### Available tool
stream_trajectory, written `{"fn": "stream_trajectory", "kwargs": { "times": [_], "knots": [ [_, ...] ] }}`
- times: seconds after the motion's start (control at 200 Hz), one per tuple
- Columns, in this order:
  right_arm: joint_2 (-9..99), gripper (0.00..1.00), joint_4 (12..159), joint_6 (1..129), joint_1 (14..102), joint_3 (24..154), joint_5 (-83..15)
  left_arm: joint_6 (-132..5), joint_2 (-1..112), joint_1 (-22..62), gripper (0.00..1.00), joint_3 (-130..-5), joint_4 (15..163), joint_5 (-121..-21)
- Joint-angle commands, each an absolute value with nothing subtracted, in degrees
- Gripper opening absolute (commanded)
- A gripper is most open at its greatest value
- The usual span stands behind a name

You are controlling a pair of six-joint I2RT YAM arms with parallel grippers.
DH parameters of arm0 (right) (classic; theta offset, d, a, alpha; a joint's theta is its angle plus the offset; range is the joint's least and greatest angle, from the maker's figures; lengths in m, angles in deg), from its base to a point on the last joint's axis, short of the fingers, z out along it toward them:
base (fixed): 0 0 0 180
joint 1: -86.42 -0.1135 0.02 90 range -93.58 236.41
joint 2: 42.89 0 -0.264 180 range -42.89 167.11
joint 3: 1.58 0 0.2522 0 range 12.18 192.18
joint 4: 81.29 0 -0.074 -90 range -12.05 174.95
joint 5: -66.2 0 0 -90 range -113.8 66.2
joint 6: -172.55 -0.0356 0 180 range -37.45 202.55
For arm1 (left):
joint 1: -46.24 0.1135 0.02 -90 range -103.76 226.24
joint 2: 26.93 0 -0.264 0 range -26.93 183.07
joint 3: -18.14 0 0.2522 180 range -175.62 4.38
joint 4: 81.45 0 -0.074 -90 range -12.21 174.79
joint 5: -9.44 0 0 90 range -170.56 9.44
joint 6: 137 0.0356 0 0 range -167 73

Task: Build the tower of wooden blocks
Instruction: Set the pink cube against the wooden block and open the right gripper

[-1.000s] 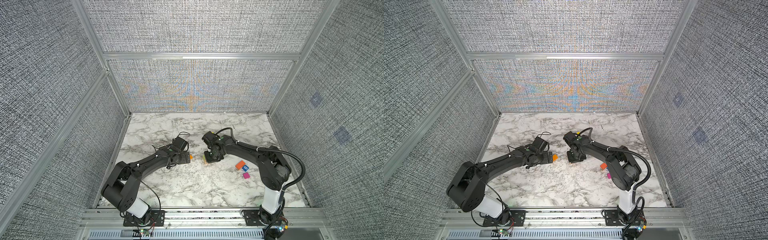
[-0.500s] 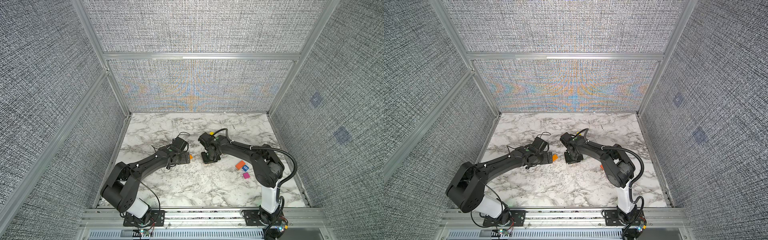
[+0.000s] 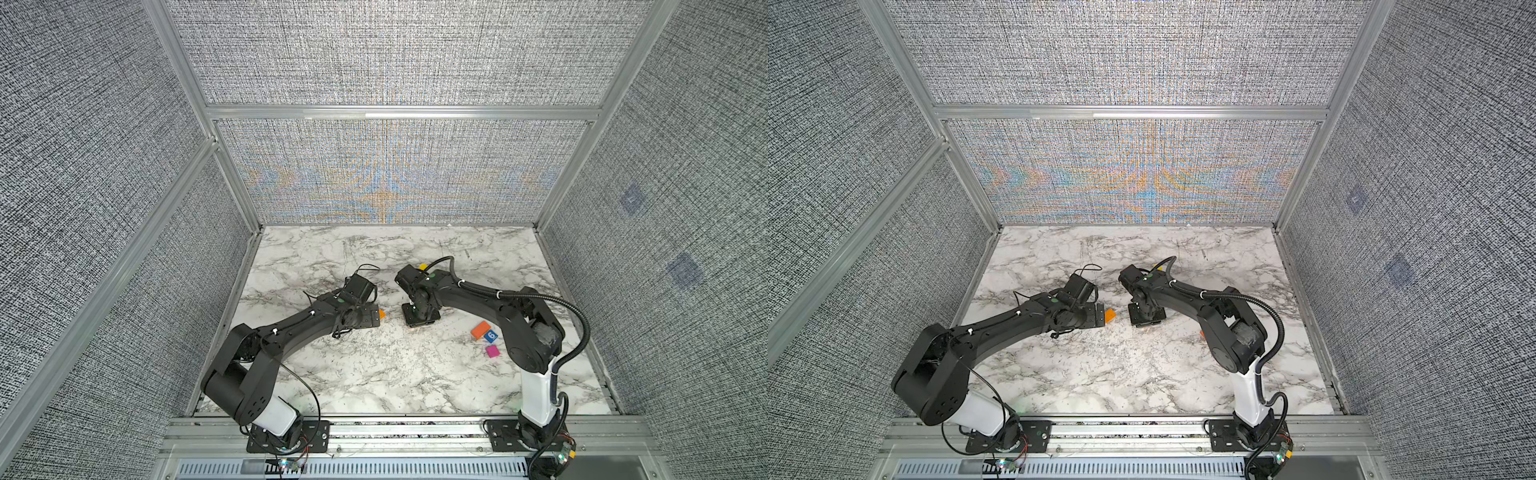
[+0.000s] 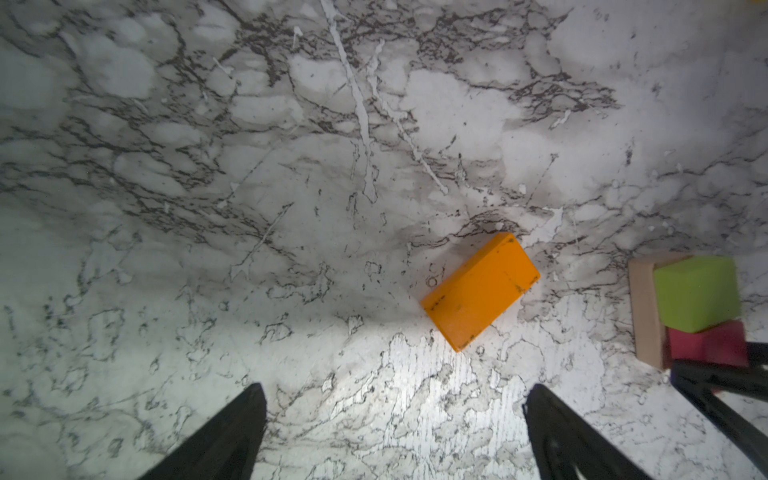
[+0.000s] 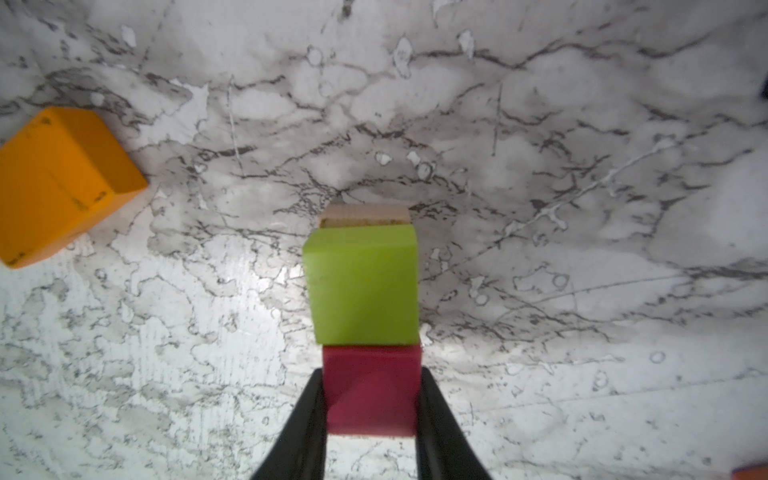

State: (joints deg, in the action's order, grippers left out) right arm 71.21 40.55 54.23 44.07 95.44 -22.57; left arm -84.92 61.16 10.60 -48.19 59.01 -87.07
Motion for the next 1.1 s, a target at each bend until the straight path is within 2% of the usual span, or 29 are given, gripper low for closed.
{"fn": "stream_trajectory", "kwargs": {
  "times": [0.0, 0.445, 1.095],
  "knots": [
    [71.45, 0.3, 39.75, 53.76, 44.13, 96.05, -22.22, -84.62, 61.06, 10.61, 0.99, -48.26, 58.86, -87.86],
    [72.15, 0.34, 39.42, 53.74, 44.14, 96.92, -22.24, -84.25, 60.82, 10.58, 0.99, -48.42, 58.64, -88.12],
    [70.24, 0.59, 38.64, 54.74, 44.14, 96.78, -21.58, -82.26, 58.44, 10.62, 0.99, -48.85, 56.25, -87.64]
  ]
}}
